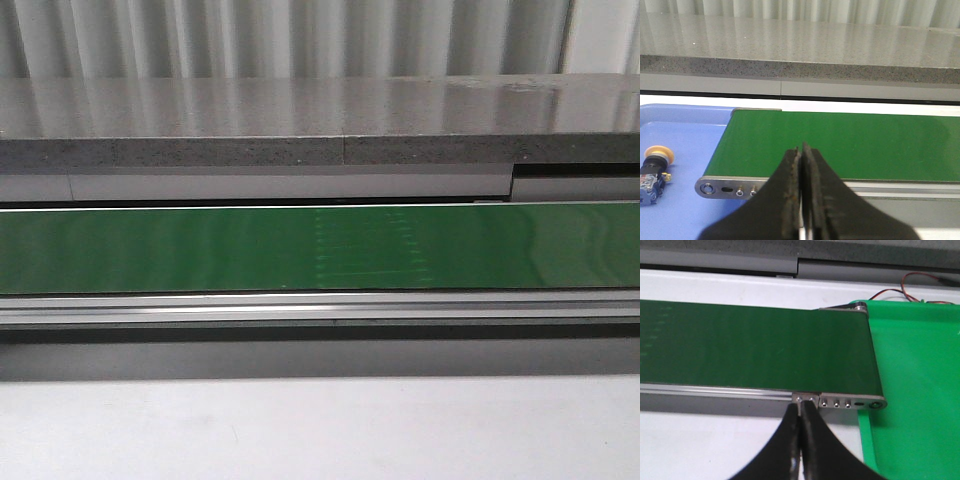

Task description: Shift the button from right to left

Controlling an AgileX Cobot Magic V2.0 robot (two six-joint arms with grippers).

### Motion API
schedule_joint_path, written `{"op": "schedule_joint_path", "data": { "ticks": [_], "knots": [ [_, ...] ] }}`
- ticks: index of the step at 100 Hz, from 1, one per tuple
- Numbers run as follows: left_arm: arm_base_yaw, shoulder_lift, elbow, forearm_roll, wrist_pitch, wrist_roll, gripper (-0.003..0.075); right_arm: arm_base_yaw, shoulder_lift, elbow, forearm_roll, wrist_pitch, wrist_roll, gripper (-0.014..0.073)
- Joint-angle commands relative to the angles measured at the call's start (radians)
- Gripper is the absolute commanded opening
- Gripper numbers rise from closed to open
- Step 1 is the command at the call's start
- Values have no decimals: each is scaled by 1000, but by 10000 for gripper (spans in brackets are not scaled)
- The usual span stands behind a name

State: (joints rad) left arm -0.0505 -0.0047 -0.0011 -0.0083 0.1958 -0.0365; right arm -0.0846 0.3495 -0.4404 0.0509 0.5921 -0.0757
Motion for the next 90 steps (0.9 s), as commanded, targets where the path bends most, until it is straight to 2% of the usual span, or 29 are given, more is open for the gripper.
{"op": "schedule_joint_path", "data": {
  "ticks": [1, 11, 22, 31, 61, 66, 90],
  "knots": [
    [0, -34, 25, -1, -77, -6, -20, -5, 7, -15, -11, -162, -7, -66],
    [0, -34, 25, -1, -77, -6, -20, -5, -15, 53, -13, -368, -1, -66],
    [0, -34, 25, -1, -77, -6, -20, -5, -42, 161, -27, -613, 68, -66],
    [0, -34, 25, -1, -77, -6, -20, -5, -87, 246, -75, -708, 114, -66],
    [0, -34, 25, -1, -77, -6, -20, -51, -330, 452, -87, -708, 136, -66],
    [0, -34, 25, -1, -77, -6, -20, -51, -380, 451, -87, -636, 135, -66],
    [0, -34, 25, -1, -76, -6, -20, -51, -377, 452, -87, -661, 135, -66]
  ]
}}
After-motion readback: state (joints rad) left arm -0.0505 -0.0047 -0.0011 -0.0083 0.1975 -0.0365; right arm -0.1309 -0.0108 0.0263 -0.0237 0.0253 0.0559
